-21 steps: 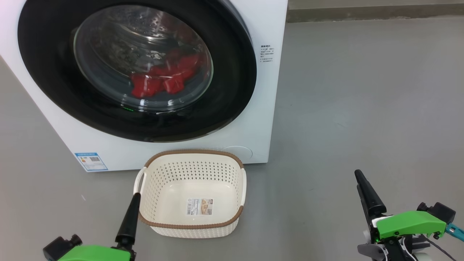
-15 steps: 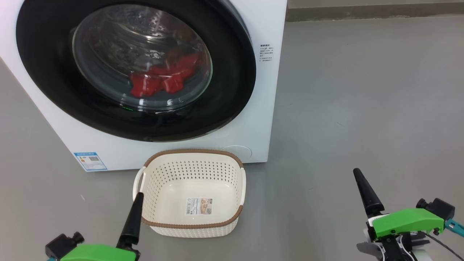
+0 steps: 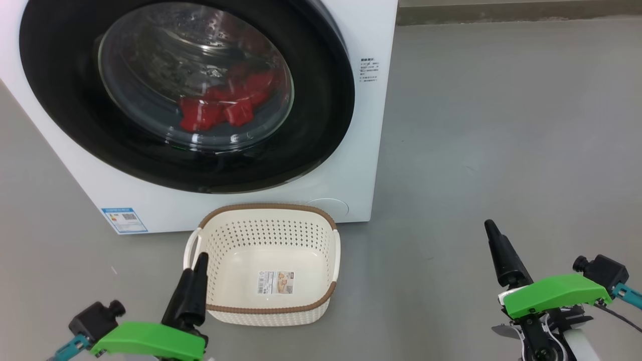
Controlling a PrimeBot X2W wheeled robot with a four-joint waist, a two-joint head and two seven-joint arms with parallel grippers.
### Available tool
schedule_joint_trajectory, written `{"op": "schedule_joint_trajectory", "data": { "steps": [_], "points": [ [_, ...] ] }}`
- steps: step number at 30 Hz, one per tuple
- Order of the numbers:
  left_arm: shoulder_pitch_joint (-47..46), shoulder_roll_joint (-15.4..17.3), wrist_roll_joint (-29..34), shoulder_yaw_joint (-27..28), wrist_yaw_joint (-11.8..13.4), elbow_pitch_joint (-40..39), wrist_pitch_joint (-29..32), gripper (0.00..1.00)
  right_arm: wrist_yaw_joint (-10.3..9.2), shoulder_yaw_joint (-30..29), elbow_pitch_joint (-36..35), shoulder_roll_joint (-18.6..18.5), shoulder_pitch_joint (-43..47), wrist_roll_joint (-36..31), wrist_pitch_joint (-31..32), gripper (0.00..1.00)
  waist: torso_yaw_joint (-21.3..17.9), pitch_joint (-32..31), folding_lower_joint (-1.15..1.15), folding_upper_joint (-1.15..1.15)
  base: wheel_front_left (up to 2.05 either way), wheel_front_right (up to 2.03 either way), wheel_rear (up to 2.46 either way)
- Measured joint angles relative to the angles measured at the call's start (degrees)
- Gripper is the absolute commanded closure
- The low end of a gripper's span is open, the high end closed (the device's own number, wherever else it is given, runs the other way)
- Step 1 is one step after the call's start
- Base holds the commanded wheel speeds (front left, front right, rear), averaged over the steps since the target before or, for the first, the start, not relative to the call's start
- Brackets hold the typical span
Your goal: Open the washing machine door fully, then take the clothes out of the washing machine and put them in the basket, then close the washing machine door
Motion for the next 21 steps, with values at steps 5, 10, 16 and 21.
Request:
{"op": "schedule_joint_trajectory", "data": {
  "steps": [5,10,16,21],
  "points": [
    [-1.3,0.0,5.1,-0.8,0.9,0.0,-0.7,0.00,0.00,0.1,0.4,0.0,-0.2,-4.0,-0.8,0.00,0.0,0.0,0.00,0.00,0.00,0.00,0.00],
    [-1.4,0.0,9.5,-1.4,1.8,0.7,-1.5,0.00,0.00,0.2,0.7,0.0,-1.4,-9.2,-1.6,0.00,0.0,-0.1,0.00,0.00,0.00,0.00,0.00],
    [-2.5,0.0,14.1,-2.1,2.9,1.7,-2.5,0.00,0.00,0.2,0.7,0.0,-1.9,-14.8,-2.5,0.00,0.0,0.0,0.00,0.00,0.00,0.00,0.00],
    [-3.5,0.0,18.5,-2.9,3.8,2.2,-3.4,0.00,0.00,0.2,0.7,-0.1,-2.5,-20.1,-3.4,0.00,0.0,0.1,0.00,0.00,0.00,0.00,0.00]
  ]
}}
